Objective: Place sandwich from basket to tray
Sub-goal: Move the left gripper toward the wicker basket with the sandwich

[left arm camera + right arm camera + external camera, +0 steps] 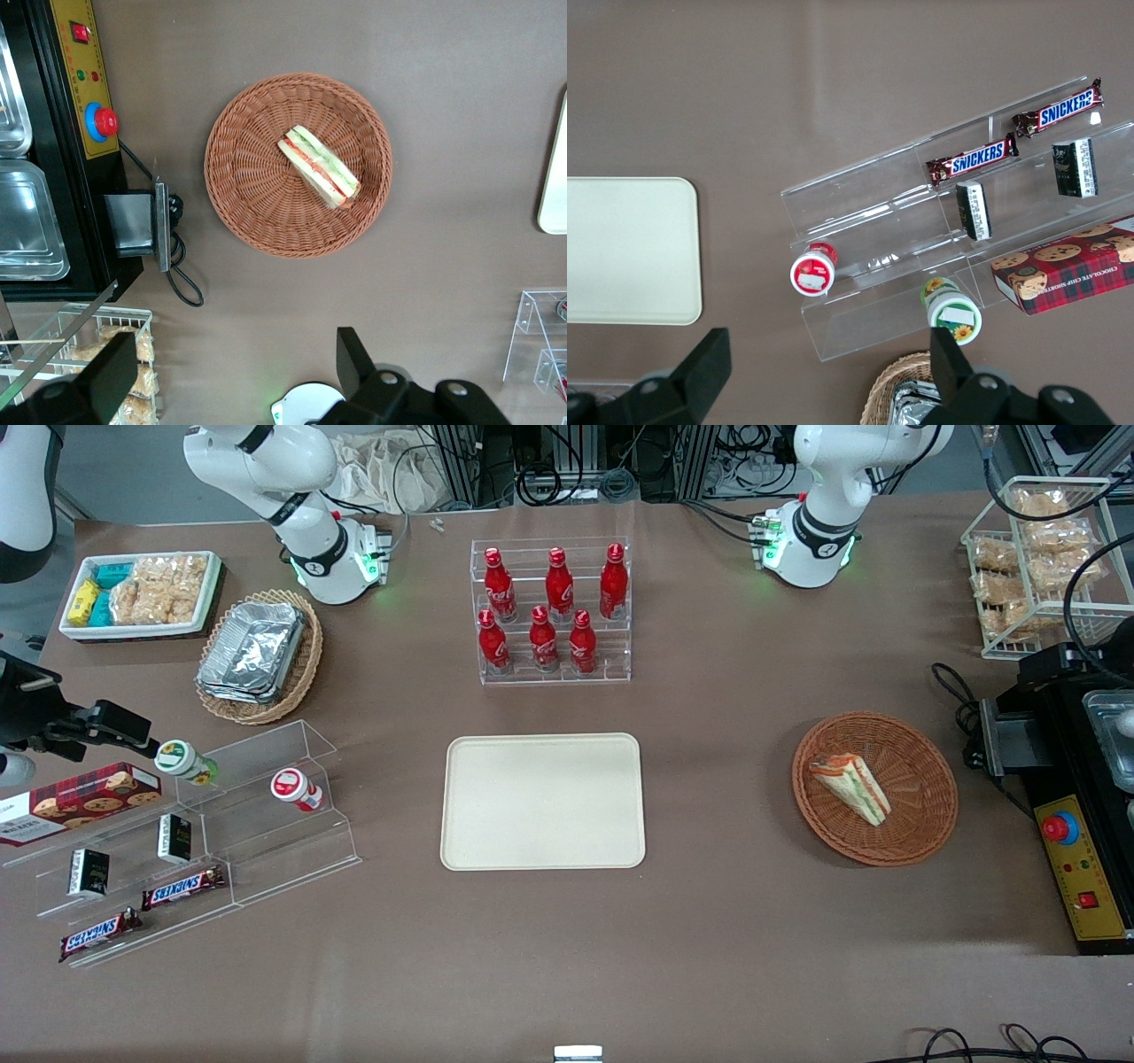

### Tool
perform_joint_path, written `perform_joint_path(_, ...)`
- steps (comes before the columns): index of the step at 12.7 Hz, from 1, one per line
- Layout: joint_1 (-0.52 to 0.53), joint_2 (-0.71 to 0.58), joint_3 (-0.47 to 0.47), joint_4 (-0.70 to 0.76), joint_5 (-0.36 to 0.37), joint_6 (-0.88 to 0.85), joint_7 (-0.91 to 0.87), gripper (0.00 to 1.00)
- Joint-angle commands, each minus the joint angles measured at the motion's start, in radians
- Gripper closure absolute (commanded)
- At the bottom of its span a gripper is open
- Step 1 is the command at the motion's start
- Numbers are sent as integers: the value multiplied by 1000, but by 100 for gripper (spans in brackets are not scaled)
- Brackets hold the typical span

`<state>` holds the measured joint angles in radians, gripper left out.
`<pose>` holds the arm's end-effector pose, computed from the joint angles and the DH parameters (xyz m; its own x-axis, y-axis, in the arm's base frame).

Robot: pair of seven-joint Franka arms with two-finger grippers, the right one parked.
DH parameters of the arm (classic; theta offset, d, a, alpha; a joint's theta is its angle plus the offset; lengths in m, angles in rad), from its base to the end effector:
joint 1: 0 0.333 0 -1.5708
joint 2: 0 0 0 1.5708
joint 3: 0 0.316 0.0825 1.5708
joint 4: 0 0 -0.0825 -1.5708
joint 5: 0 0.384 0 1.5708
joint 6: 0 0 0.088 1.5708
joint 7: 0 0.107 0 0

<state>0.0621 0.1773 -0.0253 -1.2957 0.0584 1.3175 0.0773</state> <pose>0.5807 0.0303 0.6300 0.9871 -0.0265 -0.1581 -0.0335 -0.9986 -0.0416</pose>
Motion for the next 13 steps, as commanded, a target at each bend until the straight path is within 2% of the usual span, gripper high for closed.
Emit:
perform_joint_path(1,-18,22,12,35,-11,-8,-25,0)
perform_joint_path(3,-19,22,12,30,-9,-8,-22,0)
perform_joint_path(5,-21,24,13,-51,-2,3,-20,0)
perform_joint_path(7,-19,-45,15,-196,-18,101,-30,0)
perform_joint_path(10,-24,-195,2,-507,-34,367,-177,0)
perform_joint_path(13,-24,-222,-11,-703,-37,569,-269,0)
